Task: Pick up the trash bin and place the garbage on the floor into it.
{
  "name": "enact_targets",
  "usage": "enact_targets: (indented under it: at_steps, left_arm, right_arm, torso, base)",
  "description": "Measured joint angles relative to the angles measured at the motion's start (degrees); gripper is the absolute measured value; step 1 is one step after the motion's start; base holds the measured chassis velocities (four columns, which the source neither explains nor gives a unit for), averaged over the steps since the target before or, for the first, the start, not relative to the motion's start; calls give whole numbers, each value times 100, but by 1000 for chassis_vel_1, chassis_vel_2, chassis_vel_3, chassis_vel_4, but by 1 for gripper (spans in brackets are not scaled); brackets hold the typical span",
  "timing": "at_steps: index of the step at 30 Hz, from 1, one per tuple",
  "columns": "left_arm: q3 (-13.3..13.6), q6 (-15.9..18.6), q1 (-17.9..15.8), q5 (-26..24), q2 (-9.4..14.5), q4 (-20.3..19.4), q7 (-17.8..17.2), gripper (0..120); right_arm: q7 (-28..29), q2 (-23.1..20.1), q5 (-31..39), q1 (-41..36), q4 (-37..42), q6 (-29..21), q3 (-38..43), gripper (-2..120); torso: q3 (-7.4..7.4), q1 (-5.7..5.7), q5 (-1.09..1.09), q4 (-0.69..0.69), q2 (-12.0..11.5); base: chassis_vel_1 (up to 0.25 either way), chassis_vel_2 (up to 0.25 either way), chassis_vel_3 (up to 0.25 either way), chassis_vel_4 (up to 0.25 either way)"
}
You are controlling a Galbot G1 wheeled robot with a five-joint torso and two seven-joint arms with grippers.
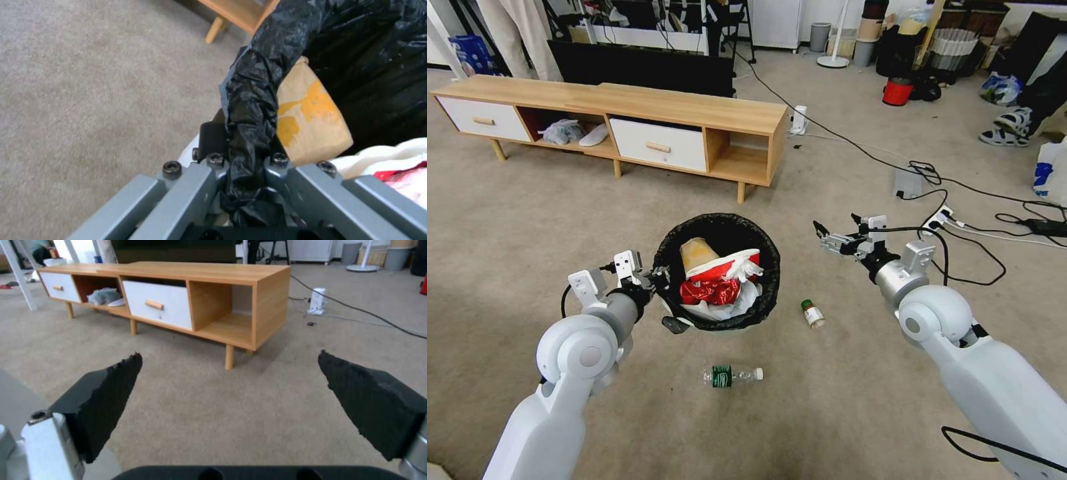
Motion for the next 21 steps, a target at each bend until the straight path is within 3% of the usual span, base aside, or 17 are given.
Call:
enact_targets:
  at_steps: [21]
  left_arm:
    - [-9, 0, -7, 5, -2, 7, -2, 3]
  right_arm:
    - [-43, 27, -33, 13, -49, 59, -16, 100]
  torso:
    - [0, 0, 1, 0, 0]
  base:
    - [-97, 98, 99, -95]
